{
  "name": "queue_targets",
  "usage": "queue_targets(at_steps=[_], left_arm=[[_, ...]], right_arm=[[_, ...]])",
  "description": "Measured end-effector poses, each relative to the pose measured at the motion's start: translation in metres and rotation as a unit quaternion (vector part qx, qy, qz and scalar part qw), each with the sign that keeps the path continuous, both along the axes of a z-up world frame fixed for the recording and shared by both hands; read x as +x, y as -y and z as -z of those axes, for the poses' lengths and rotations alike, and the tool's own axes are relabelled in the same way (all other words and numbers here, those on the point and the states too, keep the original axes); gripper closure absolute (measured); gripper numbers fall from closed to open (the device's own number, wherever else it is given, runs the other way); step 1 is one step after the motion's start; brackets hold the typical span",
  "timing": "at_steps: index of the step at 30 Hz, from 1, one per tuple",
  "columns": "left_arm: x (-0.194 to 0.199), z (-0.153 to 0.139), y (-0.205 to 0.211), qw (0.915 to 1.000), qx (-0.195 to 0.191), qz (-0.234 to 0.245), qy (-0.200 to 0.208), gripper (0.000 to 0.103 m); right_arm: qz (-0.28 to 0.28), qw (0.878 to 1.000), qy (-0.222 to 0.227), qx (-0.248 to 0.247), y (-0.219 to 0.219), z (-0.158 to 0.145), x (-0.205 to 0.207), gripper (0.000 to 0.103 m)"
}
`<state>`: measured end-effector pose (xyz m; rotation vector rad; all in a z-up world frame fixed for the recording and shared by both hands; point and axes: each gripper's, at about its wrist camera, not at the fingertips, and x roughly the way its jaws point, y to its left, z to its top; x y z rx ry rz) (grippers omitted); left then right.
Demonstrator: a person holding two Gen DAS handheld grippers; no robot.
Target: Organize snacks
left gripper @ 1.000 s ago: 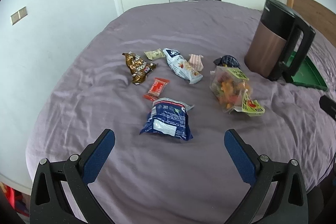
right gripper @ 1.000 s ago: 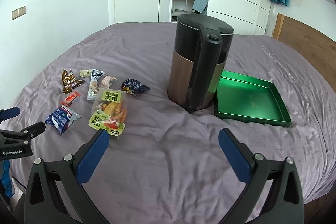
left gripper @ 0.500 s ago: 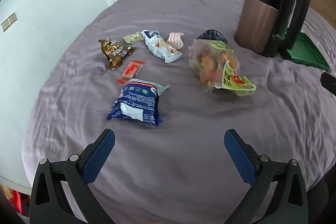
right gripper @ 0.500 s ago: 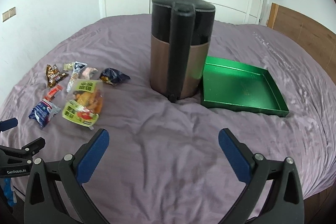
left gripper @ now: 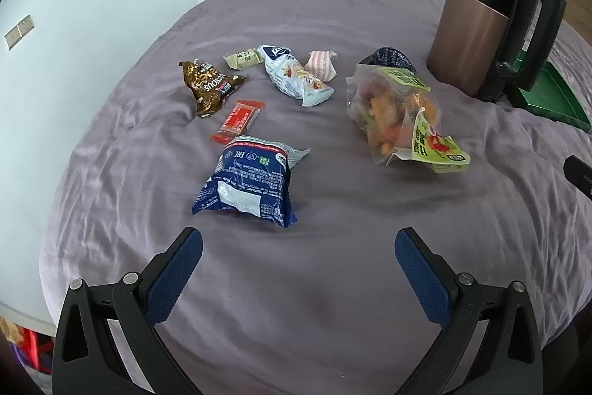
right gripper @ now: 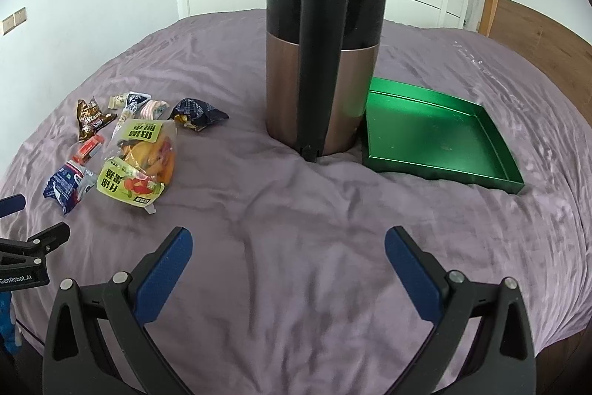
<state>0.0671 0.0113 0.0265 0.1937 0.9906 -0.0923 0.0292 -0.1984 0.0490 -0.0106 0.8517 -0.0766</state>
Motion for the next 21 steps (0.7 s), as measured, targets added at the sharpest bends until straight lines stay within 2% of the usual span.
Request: queue_targets(at_steps=[21], left_arm=[[-0.001, -0.006, 0.018, 0.9997, 0.004, 0.023, 0.006, 0.001]], right_arm=[[-0.004, 1.000, -0.008, -0.010, -0.001, 0.002, 0.001, 0.000]])
